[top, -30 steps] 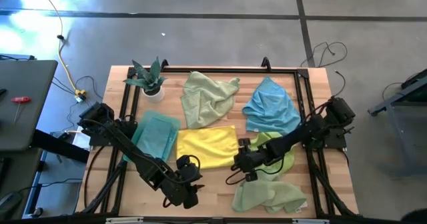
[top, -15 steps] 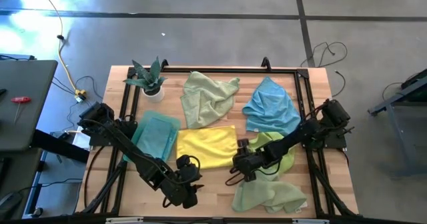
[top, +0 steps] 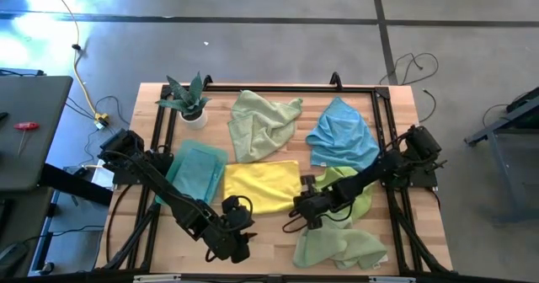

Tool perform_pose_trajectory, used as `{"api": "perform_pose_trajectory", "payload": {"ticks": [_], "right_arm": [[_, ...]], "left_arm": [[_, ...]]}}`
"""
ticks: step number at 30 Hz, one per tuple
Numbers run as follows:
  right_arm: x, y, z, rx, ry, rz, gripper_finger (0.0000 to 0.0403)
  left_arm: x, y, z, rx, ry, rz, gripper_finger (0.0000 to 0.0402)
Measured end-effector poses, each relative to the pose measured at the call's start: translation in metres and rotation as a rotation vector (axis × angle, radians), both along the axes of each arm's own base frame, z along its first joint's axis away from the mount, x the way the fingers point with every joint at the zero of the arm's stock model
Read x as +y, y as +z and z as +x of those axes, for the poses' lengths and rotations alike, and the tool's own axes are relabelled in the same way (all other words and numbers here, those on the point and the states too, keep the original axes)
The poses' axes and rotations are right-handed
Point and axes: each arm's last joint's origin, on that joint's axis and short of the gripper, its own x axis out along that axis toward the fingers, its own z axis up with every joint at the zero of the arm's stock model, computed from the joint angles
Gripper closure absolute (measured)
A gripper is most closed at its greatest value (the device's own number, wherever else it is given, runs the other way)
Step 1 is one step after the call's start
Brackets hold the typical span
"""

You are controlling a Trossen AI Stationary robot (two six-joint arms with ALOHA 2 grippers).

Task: Fold microfiber towels
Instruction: Fold the yellow microfiber towel

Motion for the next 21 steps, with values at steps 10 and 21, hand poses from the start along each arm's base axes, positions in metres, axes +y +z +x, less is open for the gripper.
{"api": "perform_pose_trajectory", "payload": {"ticks": [10,21], "right_arm": [[0.005,0.029,0.005,0.231,0.019,-0.031,0.0401],[0.014,0.089,0.030,0.225,0.205,-0.019,0.0402]], "left_arm": [[-0.003,0.000,-0.003,-0.009,0.013,0.007,0.0234],[0.005,-0.013,-0.013,0.001,0.191,0.038,0.0236]]}}
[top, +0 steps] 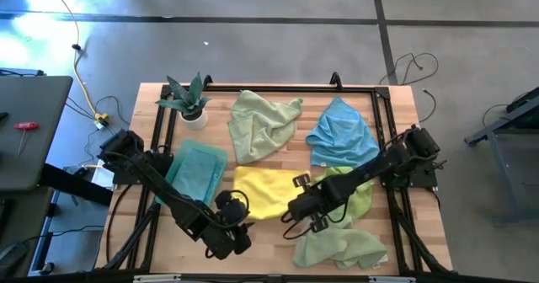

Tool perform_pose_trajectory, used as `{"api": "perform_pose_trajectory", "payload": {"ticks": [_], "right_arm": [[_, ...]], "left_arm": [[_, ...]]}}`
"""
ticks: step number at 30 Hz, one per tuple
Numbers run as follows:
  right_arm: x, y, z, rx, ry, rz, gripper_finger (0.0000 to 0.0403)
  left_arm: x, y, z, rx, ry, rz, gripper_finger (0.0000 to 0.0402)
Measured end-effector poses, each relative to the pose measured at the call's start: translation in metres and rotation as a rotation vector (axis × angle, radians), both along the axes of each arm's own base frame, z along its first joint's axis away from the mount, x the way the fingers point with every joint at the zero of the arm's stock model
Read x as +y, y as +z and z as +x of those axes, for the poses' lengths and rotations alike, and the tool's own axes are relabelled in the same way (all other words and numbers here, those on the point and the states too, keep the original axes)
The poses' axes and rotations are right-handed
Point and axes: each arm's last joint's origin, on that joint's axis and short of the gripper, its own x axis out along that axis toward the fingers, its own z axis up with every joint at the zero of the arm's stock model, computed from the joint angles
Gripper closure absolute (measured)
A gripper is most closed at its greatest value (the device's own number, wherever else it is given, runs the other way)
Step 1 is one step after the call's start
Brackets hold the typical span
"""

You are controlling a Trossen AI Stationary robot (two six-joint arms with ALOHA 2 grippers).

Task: Fold microfiber towels
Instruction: Fold the yellow microfiber towel

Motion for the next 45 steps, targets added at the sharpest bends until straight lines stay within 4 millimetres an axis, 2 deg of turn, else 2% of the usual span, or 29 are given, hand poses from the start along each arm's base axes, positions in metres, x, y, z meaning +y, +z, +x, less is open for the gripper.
{"api": "perform_pose_trajectory", "payload": {"ticks": [4,9,20,26,37,41,45], "right_arm": [[-0.004,0.018,0.012,-0.068,0.069,0.004,0.0402],[-0.015,0.024,0.027,-0.151,0.106,0.055,0.0403],[-0.024,-0.001,0.056,-0.210,0.193,0.085,0.0403],[-0.025,0.003,0.064,-0.304,0.238,0.103,0.0403],[-0.036,0.011,0.079,-0.459,0.283,0.103,0.0403],[-0.039,0.005,0.081,-0.429,0.291,0.128,0.0403],[-0.032,0.001,0.074,-0.355,0.323,0.151,0.0403]], "left_arm": [[-0.010,-0.010,-0.013,0.000,0.033,-0.065,0.0250],[-0.022,-0.015,-0.027,-0.043,0.106,-0.124,0.0270],[-0.031,-0.016,-0.037,-0.125,0.195,-0.169,0.0294],[-0.036,-0.016,-0.042,-0.135,0.208,-0.198,0.0298],[-0.031,-0.011,-0.039,-0.172,0.240,-0.189,0.0299],[-0.024,-0.013,-0.039,-0.161,0.303,-0.197,0.0299],[-0.008,-0.017,-0.042,-0.169,0.451,-0.146,0.0305]]}}
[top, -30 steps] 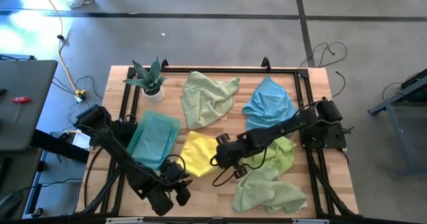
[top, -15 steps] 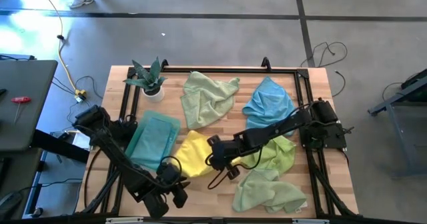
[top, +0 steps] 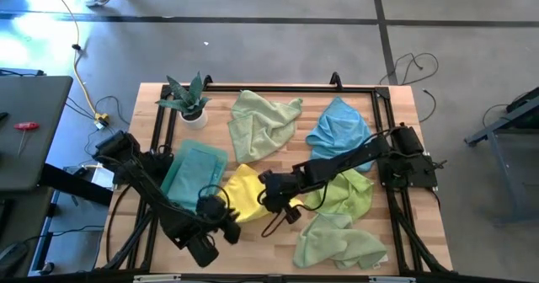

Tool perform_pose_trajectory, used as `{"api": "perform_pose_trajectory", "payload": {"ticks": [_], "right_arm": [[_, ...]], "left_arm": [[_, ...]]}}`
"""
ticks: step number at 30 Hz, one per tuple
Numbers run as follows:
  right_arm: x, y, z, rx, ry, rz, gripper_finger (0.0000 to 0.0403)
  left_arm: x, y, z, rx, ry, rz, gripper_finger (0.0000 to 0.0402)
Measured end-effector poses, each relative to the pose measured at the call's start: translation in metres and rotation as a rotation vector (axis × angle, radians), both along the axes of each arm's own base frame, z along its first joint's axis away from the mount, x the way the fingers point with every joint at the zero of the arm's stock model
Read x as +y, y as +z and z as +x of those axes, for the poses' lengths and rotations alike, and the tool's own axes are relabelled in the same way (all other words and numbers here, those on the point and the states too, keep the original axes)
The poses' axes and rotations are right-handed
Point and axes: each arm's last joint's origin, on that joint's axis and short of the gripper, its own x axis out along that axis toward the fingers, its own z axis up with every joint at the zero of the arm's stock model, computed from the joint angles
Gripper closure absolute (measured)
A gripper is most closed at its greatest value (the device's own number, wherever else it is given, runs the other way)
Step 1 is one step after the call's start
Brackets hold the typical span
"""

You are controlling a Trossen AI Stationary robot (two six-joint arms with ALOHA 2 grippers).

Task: Fold microfiber towels
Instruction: Fold the yellow microfiber towel

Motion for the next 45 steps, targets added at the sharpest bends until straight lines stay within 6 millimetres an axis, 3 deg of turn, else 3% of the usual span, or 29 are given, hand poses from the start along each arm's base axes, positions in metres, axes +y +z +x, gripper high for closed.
{"api": "perform_pose_trajectory", "payload": {"ticks": [5,13,20,28,36,45], "right_arm": [[0.008,0.000,-0.003,0.011,0.020,0.006,0.0403],[0.009,0.002,-0.013,0.085,0.015,0.009,0.0403],[0.008,0.012,-0.024,0.156,0.041,0.063,0.0403],[0.006,0.018,-0.044,0.300,0.058,0.056,0.0403],[0.012,0.025,-0.040,0.209,0.103,0.067,0.0403],[0.017,0.035,-0.025,-0.008,0.170,0.079,0.0403]], "left_arm": [[0.019,-0.010,0.011,0.091,0.061,0.023,0.0322],[0.032,-0.037,0.059,0.085,-0.065,0.007,0.0366],[0.033,-0.041,0.097,-0.060,-0.268,-0.015,0.0397],[0.036,-0.039,0.121,-0.233,-0.373,-0.023,0.0401],[0.036,-0.040,0.114,-0.148,-0.391,-0.058,0.0401],[0.015,-0.009,0.067,-0.034,-0.302,-0.071,0.0401]]}}
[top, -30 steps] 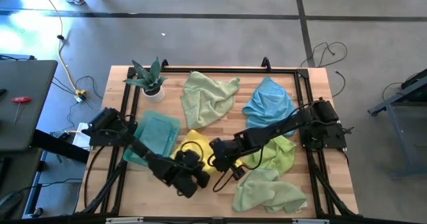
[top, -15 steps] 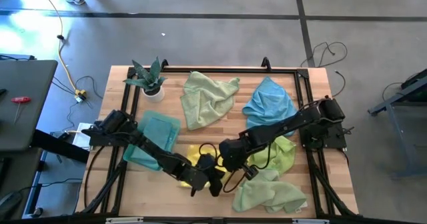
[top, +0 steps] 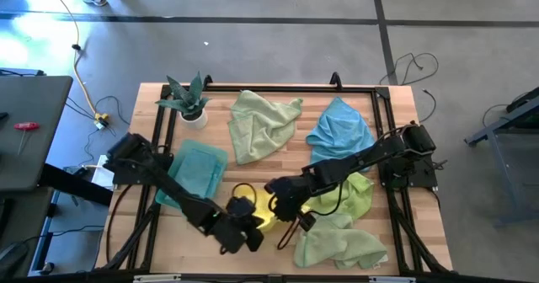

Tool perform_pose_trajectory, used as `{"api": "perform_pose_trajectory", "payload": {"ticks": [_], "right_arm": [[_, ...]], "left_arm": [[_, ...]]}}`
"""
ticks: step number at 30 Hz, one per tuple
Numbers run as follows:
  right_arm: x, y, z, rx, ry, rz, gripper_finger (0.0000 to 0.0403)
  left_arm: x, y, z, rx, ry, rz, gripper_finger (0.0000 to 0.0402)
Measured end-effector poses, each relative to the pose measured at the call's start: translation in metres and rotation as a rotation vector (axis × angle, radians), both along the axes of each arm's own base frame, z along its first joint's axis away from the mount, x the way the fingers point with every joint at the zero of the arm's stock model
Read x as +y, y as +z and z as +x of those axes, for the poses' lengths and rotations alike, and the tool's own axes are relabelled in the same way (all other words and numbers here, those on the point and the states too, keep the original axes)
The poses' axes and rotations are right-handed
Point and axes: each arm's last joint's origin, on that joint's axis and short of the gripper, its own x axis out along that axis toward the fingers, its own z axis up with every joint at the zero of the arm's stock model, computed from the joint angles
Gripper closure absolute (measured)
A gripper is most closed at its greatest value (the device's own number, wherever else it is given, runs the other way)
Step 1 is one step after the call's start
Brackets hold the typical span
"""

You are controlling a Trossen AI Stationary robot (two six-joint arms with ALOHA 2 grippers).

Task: Fold microfiber towels
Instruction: Fold the yellow microfiber towel

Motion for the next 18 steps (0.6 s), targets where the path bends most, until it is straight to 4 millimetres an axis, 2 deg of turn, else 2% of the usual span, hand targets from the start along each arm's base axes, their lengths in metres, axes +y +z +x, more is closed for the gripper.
{"api": "perform_pose_trajectory", "payload": {"ticks": [7,12,18], "right_arm": [[-0.002,-0.010,0.012,-0.031,0.014,0.035,0.0403],[0.002,-0.023,0.022,-0.053,0.040,0.070,0.0403],[0.007,-0.038,0.033,-0.085,0.073,0.113,0.0403]], "left_arm": [[-0.023,-0.006,-0.036,0.102,0.092,-0.067,0.0401],[-0.032,-0.011,-0.045,0.122,0.111,-0.081,0.0401],[-0.030,-0.014,-0.050,0.165,0.138,-0.068,0.0401]]}}
